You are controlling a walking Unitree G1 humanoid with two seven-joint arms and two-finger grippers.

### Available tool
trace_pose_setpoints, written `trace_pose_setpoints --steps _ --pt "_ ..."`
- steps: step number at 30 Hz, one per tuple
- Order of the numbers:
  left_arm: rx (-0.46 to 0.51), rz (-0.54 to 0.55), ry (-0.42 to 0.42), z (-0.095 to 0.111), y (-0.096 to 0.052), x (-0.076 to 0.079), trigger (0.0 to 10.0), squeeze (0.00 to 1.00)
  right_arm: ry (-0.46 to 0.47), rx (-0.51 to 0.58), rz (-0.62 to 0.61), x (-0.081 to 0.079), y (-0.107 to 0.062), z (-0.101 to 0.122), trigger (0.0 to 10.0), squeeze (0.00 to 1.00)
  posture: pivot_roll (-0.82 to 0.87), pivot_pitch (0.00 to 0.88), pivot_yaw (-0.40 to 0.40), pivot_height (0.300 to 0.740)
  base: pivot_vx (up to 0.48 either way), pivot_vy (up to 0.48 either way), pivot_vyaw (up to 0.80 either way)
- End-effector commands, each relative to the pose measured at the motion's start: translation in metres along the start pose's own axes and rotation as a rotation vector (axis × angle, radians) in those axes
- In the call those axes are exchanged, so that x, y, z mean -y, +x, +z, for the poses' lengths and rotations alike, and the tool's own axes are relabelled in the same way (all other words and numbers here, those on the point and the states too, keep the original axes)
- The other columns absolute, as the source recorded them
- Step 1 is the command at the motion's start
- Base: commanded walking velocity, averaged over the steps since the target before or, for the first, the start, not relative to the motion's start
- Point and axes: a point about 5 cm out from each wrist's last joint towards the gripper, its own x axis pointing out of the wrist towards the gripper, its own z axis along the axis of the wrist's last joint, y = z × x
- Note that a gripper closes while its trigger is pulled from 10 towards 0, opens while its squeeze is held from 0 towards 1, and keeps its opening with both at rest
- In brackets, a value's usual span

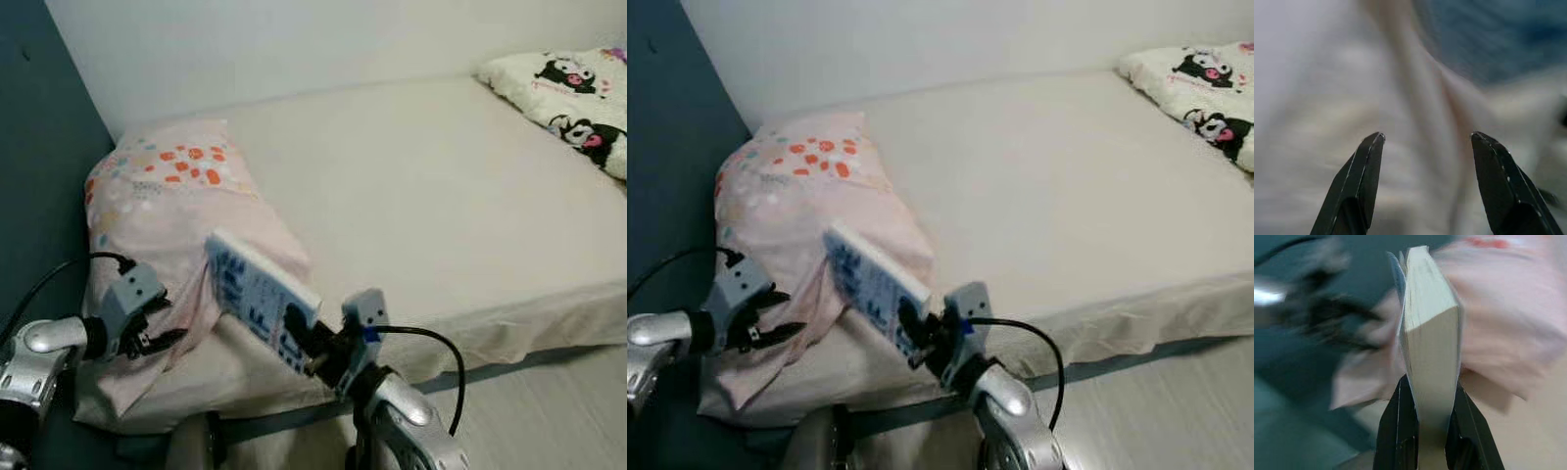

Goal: Clean up the room

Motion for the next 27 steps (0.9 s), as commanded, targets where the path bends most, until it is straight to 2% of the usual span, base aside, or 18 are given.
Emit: trace_pose_setpoints --steps 1,3,5,7,9,10,11,12,15,16,17,18,19,21,23,25,26,27 --pt "-0.003 0.026 -0.014 -0.003 0.000 0.000 10.0 0.00 0.005 0.051 0.111 -0.016 0.006 0.014 10.0 0.00 -0.08 0.209 0.014 0.587 0.000 0.000 0.00" --pt "0.087 0.010 -0.129 0.013 -0.006 -0.002 10.0 0.00 0.064 0.129 0.132 -0.017 0.003 0.040 10.0 0.00 -0.08 0.208 0.015 0.587 0.000 0.000 0.00" --pt "0.165 -0.087 -0.233 0.026 -0.016 0.005 10.0 0.00 0.078 0.226 0.113 -0.011 0.000 0.069 10.0 0.00 -0.08 0.208 0.016 0.587 0.000 0.000 0.00" --pt "0.178 -0.114 -0.253 0.029 -0.019 0.008 10.0 0.00 0.076 0.245 0.107 -0.010 -0.001 0.075 10.0 0.00 -0.08 0.208 0.016 0.587 0.000 0.000 0.00" --pt "0.204 -0.169 -0.296 0.032 -0.026 0.014 10.0 0.00 0.088 0.373 0.034 0.003 -0.004 0.104 10.0 0.00 -0.08 0.208 0.016 0.587 0.000 0.000 0.00" --pt "0.204 -0.169 -0.296 0.032 -0.026 0.014 10.0 0.00 0.088 0.373 0.034 0.003 -0.004 0.104 10.0 0.00 -0.08 0.208 0.016 0.587 0.000 0.000 0.00" --pt "0.213 -0.189 -0.312 0.032 -0.028 0.016 10.0 0.00 0.098 0.430 0.005 0.010 -0.005 0.116 10.0 0.00 -0.08 0.208 0.016 0.587 0.000 0.000 0.00" --pt "0.212 -0.219 -0.311 0.031 -0.028 0.020 10.0 0.00 0.063 0.516 -0.111 0.030 -0.010 0.136 10.0 0.00 -0.08 0.205 0.011 0.587 0.000 0.000 0.00" --pt "0.206 -0.218 -0.303 0.030 -0.027 0.021 10.0 0.00 0.015 0.520 -0.176 0.041 -0.012 0.139 10.0 0.00 -0.07 0.203 0.009 0.587 0.000 0.000 0.00" --pt "0.200 -0.230 -0.298 0.030 -0.025 0.025 10.0 0.00 -0.052 0.496 -0.280 0.056 -0.016 0.139 10.0 0.00 -0.07 0.203 0.009 0.587 0.000 0.000 0.00" --pt "0.199 -0.279 -0.314 0.033 -0.025 0.035 10.0 0.00 -0.160 0.409 -0.457 0.082 -0.026 0.134 10.0 0.00 -0.07 0.198 0.009 0.587 0.000 0.000 0.00" --pt "0.199 -0.279 -0.314 0.033 -0.025 0.035 10.0 0.00 -0.160 0.409 -0.457 0.082 -0.026 0.134 10.0 0.00 -0.07 0.198 0.009 0.587 0.000 0.000 0.00" --pt "0.207 -0.360 -0.336 0.040 -0.025 0.051 10.0 0.00 -0.258 0.314 -0.570 0.100 -0.036 0.123 10.0 0.00 -0.07 0.198 0.010 0.587 0.000 0.000 0.00" --pt "0.211 -0.393 -0.340 0.043 -0.025 0.057 10.0 0.00 -0.298 0.279 -0.591 0.105 -0.039 0.118 10.0 0.00 -0.07 0.198 0.010 0.587 0.000 0.000 0.00" --pt "0.195 -0.472 -0.330 0.044 -0.016 0.082 10.0 0.00 -0.368 0.183 -0.713 0.122 -0.049 0.100 10.0 0.00 -0.07 0.198 0.010 0.587 0.000 0.000 0.00" --pt "0.165 -0.478 -0.312 0.041 -0.010 0.093 10.0 0.00 -0.357 0.170 -0.737 0.127 -0.052 0.093 10.0 0.00 -0.07 0.199 0.009 0.587 0.000 0.000 0.00" --pt "0.165 -0.478 -0.312 0.041 -0.010 0.093 10.0 0.00 -0.357 0.170 -0.737 0.127 -0.052 0.093 10.0 0.00 -0.07 0.199 0.009 0.587 0.000 0.000 0.00" --pt "0.132 -0.446 -0.276 0.036 -0.004 0.097 10.0 0.00 -0.344 0.159 -0.739 0.130 -0.052 0.086 10.0 0.00 -0.07 0.199 0.009 0.587 0.000 0.000 0.00"
